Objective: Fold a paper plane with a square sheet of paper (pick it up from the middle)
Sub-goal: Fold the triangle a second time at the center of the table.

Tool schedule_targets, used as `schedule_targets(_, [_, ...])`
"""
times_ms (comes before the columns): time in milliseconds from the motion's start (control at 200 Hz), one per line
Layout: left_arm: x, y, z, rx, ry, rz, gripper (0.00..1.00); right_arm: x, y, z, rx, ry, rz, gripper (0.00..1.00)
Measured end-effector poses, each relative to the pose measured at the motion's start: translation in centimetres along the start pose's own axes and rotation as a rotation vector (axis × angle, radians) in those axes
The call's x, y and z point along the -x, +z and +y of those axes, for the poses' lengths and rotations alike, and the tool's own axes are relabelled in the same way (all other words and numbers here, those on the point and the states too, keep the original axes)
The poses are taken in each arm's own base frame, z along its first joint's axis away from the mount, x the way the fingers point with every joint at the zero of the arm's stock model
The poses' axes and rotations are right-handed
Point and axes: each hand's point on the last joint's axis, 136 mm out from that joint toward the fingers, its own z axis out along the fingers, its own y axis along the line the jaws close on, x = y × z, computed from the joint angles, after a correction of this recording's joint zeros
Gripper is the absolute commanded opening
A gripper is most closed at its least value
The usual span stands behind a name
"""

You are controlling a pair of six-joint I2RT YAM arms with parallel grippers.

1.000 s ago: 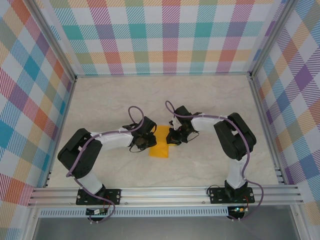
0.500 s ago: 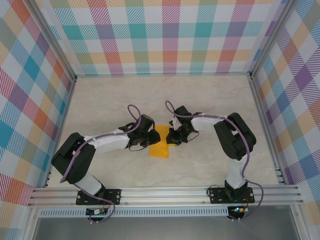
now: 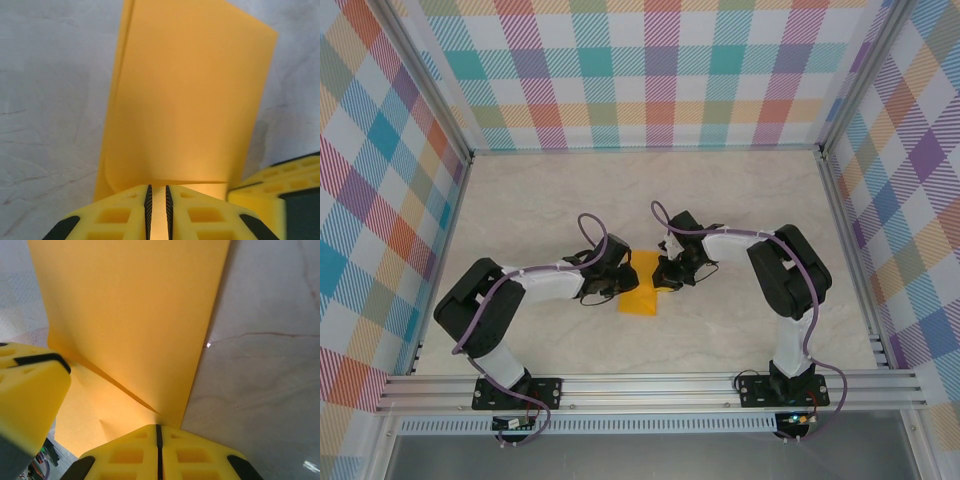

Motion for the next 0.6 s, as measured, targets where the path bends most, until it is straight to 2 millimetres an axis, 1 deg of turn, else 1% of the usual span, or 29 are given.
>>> schedule_targets(240, [0.3,0.0,1.2,0.057,-0.014,-0.023,0.17,-0.1,0.1,0.1,0.006,0.000,0.005,0.08])
schedule_targets(290, [0.5,-0.2,1.4,0.070,-0.018,-0.037,0.17,0.0,0.1,0.1,0.006,-0.001,0.004,0.08])
schedule_targets(380, [1.0,-0.9,2.6,0.127,-0.029,-0.069,0.18,0.0,0.1,0.1,0.006,0.000,0.005,0.08])
schedule_targets(440, [1.3,-1.4,2.9,0.142,-0.033,-0.082,0.18,0.0,0.1,0.1,0.006,0.000,0.005,0.08])
schedule_targets(525, [1.5,-2.2,2.3,0.114,-0.030,-0.094,0.18,0.0,0.1,0.1,0.008,0.001,0.006,0.08])
schedule_targets(600, [1.6,-2.9,1.1,0.052,-0.021,-0.095,0.18,0.0,0.1,0.1,0.007,0.000,0.006,0.08])
